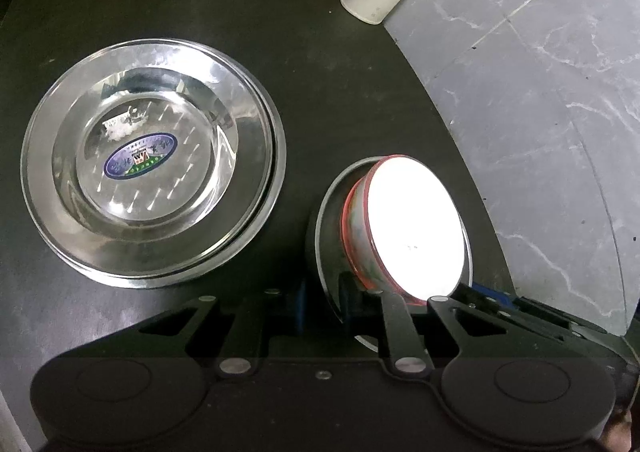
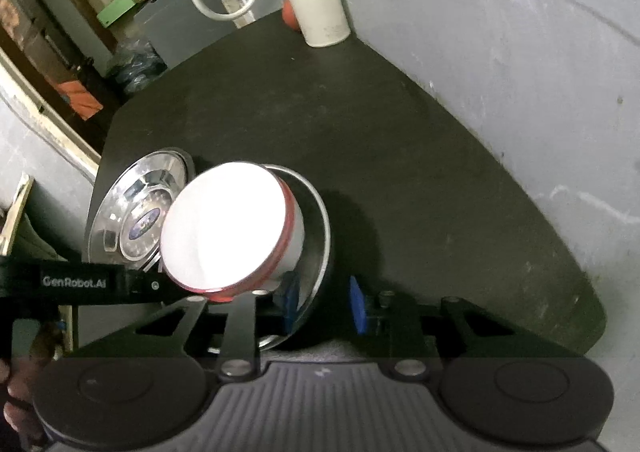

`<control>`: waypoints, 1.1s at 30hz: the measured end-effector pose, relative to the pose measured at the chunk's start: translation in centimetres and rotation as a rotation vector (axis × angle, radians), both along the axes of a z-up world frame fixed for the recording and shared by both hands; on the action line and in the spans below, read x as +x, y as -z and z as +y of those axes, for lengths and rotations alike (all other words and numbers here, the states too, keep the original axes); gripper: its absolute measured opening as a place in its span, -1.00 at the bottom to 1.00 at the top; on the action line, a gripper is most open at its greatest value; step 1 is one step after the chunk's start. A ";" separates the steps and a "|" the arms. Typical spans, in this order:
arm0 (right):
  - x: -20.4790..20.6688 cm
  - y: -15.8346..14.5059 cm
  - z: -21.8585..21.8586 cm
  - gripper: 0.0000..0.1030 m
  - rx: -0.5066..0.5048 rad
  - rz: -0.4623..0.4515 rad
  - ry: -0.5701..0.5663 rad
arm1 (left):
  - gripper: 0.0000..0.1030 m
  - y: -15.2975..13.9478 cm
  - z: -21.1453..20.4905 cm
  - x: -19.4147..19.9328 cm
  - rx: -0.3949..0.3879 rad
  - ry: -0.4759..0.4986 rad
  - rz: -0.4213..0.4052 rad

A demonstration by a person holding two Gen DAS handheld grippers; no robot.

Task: Organize plates and bowls
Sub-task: 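Grasp the steel bowl rim with the right tool while the left tool grasps it too, then lift the nested bowl stack with both tools and carry it over the steel plates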

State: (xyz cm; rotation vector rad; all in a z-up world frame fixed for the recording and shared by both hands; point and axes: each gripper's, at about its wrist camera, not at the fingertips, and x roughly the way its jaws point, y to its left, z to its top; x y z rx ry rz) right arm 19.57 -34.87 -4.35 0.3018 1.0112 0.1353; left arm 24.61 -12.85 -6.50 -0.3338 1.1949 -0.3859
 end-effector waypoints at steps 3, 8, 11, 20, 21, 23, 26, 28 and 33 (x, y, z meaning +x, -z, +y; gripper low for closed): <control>0.1 0.4 0.0 -0.35 0.008 0.010 0.002 | -0.66 -0.1 0.0 -0.1 0.008 0.009 -0.016; -0.1 0.4 0.4 -0.54 0.016 0.002 -0.015 | -0.67 0.0 -0.1 -0.1 0.001 0.014 -0.039; -0.3 0.4 0.5 -0.55 0.015 -0.001 -0.011 | -0.69 0.1 0.2 -0.2 -0.017 0.009 -0.046; -1.3 -0.5 1.0 -0.55 -0.022 -0.044 0.000 | -0.70 -0.6 -0.2 -0.8 -0.021 0.037 -0.085; -1.4 -0.6 1.0 -0.55 -0.024 -0.048 0.000 | -0.70 -0.8 -0.2 -0.8 -0.020 0.041 -0.091; -1.6 -0.9 1.0 -0.55 -0.024 -0.057 0.002 | -0.70 -1.1 -0.2 -0.8 -0.023 0.044 -0.098; -1.7 -1.4 1.0 -0.55 -0.025 -0.074 0.003 | -0.71 -1.5 0.0 -0.8 -0.030 0.043 -0.106; -1.6 -1.7 1.1 -0.55 -0.027 -0.084 -0.001 | -0.71 -1.8 0.5 -1.0 -0.035 0.038 -0.112; -1.2 -2.6 1.7 -0.54 -0.029 -0.106 -0.020 | -0.72 -2.8 1.7 -1.2 -0.045 0.013 -0.128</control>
